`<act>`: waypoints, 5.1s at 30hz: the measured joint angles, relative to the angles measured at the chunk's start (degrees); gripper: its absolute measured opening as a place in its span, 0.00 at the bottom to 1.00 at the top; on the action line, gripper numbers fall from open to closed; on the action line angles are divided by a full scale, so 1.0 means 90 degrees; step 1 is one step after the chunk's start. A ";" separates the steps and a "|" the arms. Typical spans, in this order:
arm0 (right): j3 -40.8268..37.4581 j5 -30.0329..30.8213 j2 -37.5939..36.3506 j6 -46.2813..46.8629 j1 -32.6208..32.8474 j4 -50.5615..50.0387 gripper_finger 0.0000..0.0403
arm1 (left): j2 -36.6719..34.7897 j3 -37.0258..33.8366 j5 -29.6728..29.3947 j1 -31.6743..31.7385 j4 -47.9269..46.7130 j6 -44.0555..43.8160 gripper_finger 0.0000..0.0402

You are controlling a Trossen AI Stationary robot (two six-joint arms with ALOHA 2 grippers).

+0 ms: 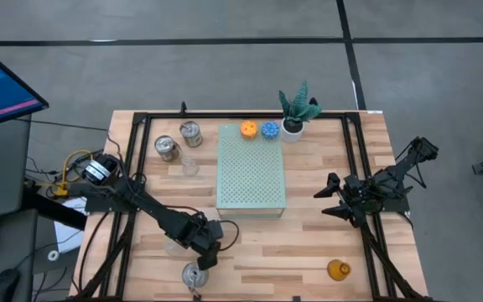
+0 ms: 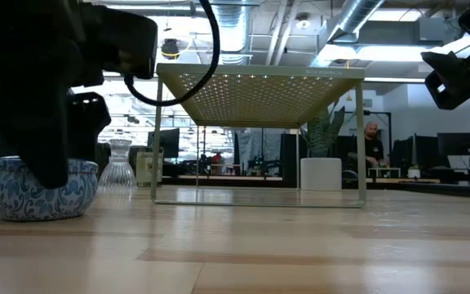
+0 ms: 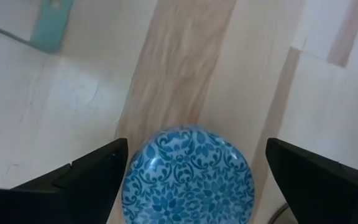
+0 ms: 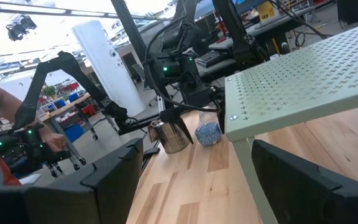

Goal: Stock candles and holders on shelf
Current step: Put the light blue scented candle on the shelf aligned with the other scented candles

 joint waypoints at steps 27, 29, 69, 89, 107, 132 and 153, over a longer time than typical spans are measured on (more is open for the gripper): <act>0.0000 0.0002 0.0000 -0.0001 0.0000 0.0000 0.72 | -0.0356 -0.0036 0.0584 0.0284 -0.0951 -0.0459 0.74; 0.0000 0.0002 0.0000 -0.0001 0.0000 0.0000 0.72 | -0.0589 -0.0034 0.0523 0.0284 -0.1175 -0.0651 0.74; -0.0002 0.0002 0.0000 -0.0001 0.0002 0.0000 0.72 | -0.4814 -0.0010 -0.0556 0.3202 -0.1375 -0.0398 0.74; -0.0002 0.0002 0.0000 0.0000 0.0000 0.0000 0.72 | -0.2515 0.1203 0.0734 0.6233 -0.0559 0.3251 0.74; -0.0005 0.0002 0.0000 -0.0001 0.0000 0.0000 0.72 | -0.1404 0.1809 0.1183 0.6543 -0.0905 0.4377 0.74; -0.0005 0.0005 0.0000 0.0000 0.0000 0.0000 0.72 | -0.1261 0.1814 0.0826 0.6533 -0.0794 0.5083 0.77; -0.0005 0.0007 -0.0002 -0.0001 0.0002 0.0000 0.72 | -0.1192 0.1812 0.0865 0.6477 -0.0696 0.5420 0.78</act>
